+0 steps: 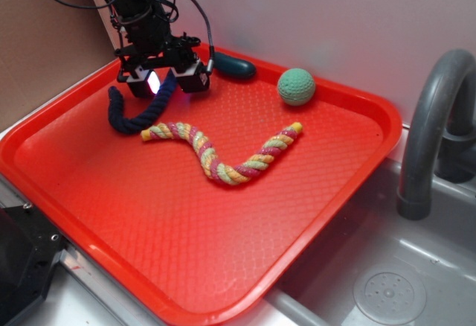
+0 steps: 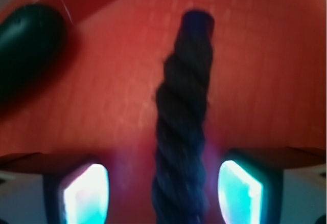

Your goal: Grab the blue rope.

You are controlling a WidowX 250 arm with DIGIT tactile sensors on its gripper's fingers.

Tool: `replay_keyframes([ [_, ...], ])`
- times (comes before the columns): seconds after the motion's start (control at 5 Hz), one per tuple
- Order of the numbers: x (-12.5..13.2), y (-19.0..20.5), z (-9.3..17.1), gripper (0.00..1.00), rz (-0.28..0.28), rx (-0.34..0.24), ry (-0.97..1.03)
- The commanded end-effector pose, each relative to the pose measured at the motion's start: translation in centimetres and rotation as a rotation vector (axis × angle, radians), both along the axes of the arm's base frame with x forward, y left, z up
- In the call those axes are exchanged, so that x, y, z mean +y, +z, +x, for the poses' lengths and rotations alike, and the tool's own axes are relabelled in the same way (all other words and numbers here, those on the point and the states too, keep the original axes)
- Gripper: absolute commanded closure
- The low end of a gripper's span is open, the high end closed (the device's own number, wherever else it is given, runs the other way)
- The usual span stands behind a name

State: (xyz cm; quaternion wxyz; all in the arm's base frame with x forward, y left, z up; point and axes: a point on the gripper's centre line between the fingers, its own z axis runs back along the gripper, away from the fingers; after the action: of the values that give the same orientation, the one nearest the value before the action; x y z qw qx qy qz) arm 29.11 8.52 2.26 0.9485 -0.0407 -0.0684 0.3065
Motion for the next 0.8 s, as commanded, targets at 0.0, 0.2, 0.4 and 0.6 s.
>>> replay_keyframes([
  [0.0, -0.2, 0.2, -0.9, 1.00, 0.023, 0.006, -0.025],
  [0.2, -1.5, 3.5, -1.2, 1.00, 0.070, 0.020, -0.032],
  [0.4, -3.5, 8.6, -2.4, 1.00, 0.032, 0.121, 0.053],
  [0.6, -4.9, 13.6, -3.0, 1.00, 0.021, 0.085, -0.024],
])
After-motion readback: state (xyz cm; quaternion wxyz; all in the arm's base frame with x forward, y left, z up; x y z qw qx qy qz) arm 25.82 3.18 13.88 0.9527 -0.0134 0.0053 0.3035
